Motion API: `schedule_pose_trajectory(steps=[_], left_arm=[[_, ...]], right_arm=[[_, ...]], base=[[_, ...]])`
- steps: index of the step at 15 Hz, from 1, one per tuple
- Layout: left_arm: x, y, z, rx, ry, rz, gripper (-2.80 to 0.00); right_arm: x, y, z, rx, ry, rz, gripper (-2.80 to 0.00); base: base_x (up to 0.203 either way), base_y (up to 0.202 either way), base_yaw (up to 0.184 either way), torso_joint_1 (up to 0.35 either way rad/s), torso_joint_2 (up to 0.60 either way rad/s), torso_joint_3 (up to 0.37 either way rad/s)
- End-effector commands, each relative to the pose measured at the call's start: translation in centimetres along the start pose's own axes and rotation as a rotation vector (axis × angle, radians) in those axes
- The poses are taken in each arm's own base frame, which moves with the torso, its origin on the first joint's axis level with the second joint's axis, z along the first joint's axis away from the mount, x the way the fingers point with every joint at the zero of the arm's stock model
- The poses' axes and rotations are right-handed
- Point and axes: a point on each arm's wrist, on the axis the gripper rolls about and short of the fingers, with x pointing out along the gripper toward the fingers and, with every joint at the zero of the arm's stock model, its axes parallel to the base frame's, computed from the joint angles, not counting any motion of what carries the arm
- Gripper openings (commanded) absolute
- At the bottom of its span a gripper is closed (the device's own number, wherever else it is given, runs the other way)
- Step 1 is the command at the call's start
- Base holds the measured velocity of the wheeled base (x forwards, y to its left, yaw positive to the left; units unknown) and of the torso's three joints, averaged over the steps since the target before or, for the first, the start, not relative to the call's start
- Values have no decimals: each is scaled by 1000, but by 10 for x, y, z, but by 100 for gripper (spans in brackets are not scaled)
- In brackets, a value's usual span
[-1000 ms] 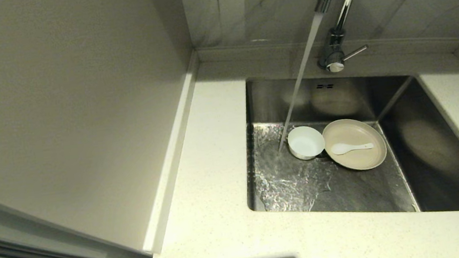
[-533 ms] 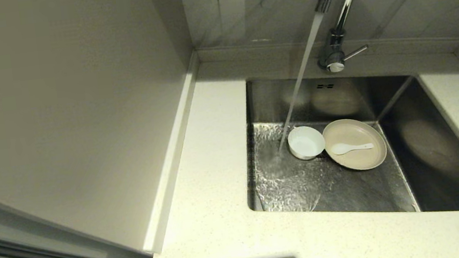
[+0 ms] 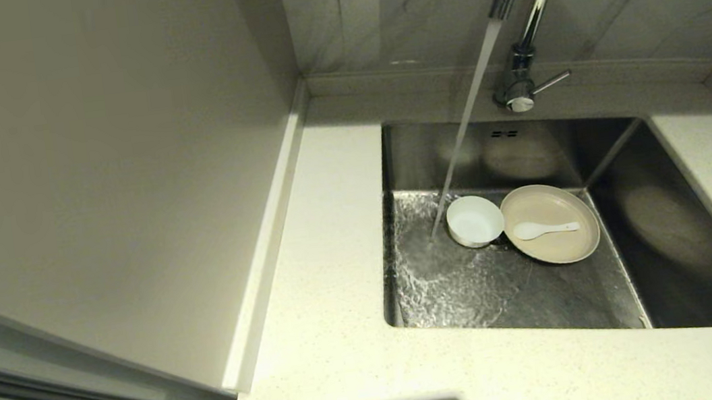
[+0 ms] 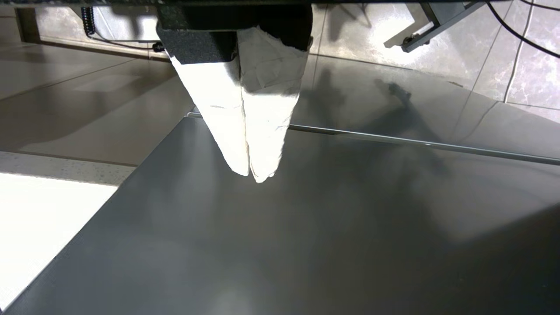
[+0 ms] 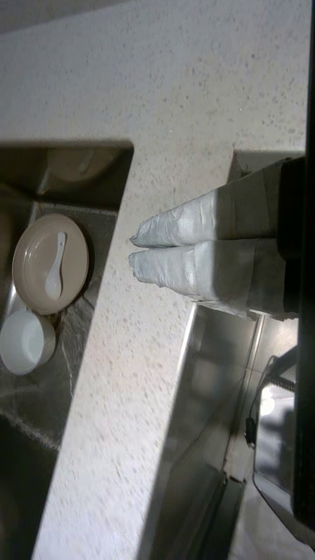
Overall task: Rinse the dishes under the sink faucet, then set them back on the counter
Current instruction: Wait for the water to rinse the bowl
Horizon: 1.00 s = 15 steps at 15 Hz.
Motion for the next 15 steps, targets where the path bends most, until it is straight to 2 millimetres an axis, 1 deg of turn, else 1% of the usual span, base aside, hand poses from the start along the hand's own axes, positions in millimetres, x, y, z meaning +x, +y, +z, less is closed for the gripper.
schedule_pose_trajectory(steps=[1, 6, 15], left_arm=[[0, 0, 0, -1, -4, 0, -280], [0, 0, 0, -1, -4, 0, -280], [0, 0, 0, -1, -4, 0, -280]], right_arm=[[-6, 2, -9, 7, -2, 46, -280], [-6, 1, -9, 82, -2, 32, -280], [-6, 1, -9, 87, -1, 32, -280]], base=[[0, 0, 0, 0, 0, 0], [0, 0, 0, 0, 0, 0], [0, 0, 0, 0, 0, 0]])
